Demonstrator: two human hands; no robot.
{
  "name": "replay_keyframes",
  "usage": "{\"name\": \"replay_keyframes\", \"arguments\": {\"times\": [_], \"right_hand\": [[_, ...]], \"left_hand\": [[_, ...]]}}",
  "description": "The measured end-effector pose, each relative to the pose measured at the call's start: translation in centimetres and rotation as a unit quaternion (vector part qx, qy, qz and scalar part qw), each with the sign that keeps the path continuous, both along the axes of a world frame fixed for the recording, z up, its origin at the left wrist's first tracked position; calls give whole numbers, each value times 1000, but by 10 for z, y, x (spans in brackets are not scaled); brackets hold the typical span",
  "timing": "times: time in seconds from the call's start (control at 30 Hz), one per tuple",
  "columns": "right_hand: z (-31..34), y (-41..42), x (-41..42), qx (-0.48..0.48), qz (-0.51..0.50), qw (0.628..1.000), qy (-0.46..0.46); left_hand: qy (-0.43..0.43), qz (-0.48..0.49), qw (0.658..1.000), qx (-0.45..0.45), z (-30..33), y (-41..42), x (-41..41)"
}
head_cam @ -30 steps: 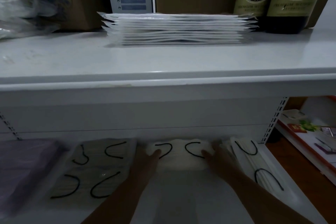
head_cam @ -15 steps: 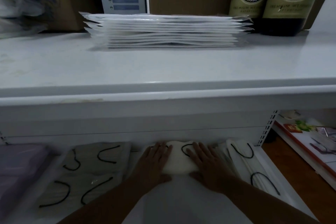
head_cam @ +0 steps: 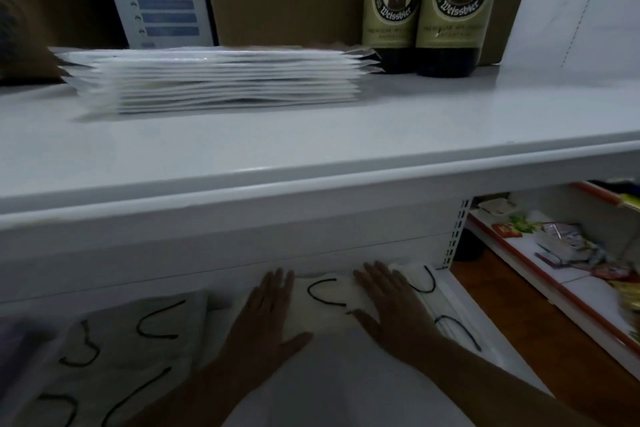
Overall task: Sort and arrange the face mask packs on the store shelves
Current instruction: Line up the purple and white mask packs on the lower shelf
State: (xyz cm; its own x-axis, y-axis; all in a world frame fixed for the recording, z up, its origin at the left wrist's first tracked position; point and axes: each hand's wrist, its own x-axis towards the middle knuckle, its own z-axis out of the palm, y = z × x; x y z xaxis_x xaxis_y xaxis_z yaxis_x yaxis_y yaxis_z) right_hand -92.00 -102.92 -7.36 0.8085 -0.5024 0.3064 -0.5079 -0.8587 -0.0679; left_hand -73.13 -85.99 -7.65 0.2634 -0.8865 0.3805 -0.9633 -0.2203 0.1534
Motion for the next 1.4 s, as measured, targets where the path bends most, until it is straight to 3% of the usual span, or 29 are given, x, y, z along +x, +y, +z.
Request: {"name": "replay_keyframes", "arguments": {"times": [0.07, 0.13, 0.23, 0.33, 0.4, 0.43, 0.57, 0.67, 0.7, 0.77, 0.87, 0.9, 0.93, 1.03, 1.1, 1.17, 1.3, 1.4], "right_hand": [[11, -26, -38, 70, -110, 989, -68], [22, -50, -73, 182, -235, 952, -76], [20, -58, -99, 387, -313, 866, -51], [4, -54, -104, 455, -350, 814, -87], [-1, -54, -105, 476, -353, 798, -110], [0, -52, -104, 479, -353, 798, -100], [-3, -43, -108, 459, -328, 826, -23], [9, -28, -113, 437, -267, 857, -47], [14, -23, -115, 425, -253, 868, -51], [32, -10, -117, 384, -218, 895, -61], [64, 12, -116, 350, -123, 927, -61], [74, 21, -112, 333, -86, 938, -45], [81, 29, -106, 300, -49, 953, -15], [84, 51, -76, 171, 68, 980, 81], [76, 61, -53, 110, 134, 980, 102], [64, 65, -36, 97, 161, 977, 98], [47, 57, -30, 223, 98, 966, 88], [40, 51, -46, 362, 53, 930, -35]], "left_hand": [[191, -6, 981, -11, 3, -6, -28], [362, -15, 931, 41, -2, -20, -63], [553, -12, 818, 159, -13, -55, -111], [716, -13, 679, 161, -7, -83, -147], [772, 1, 621, 137, -1, -88, -163], [778, 11, 613, 137, 3, -89, -169], [753, 35, 643, 138, 2, -89, -177], [812, 14, 573, 113, 10, -79, -180], [820, -5, 564, 97, 11, -73, -180], [798, -18, 601, 45, 7, -61, -173], [640, 65, 757, -114, 24, -32, -137], [584, 57, 793, -163, 33, -20, -121], [559, 23, 808, -185, 38, -6, -103], [594, -48, 791, -139, 47, 33, -61], [551, -21, 829, -89, 38, 54, -45], [540, 41, 836, -83, 20, 70, -34], [480, 166, 855, -103, -13, 81, -27], [461, 192, 861, -91, -25, 79, -26]]}}
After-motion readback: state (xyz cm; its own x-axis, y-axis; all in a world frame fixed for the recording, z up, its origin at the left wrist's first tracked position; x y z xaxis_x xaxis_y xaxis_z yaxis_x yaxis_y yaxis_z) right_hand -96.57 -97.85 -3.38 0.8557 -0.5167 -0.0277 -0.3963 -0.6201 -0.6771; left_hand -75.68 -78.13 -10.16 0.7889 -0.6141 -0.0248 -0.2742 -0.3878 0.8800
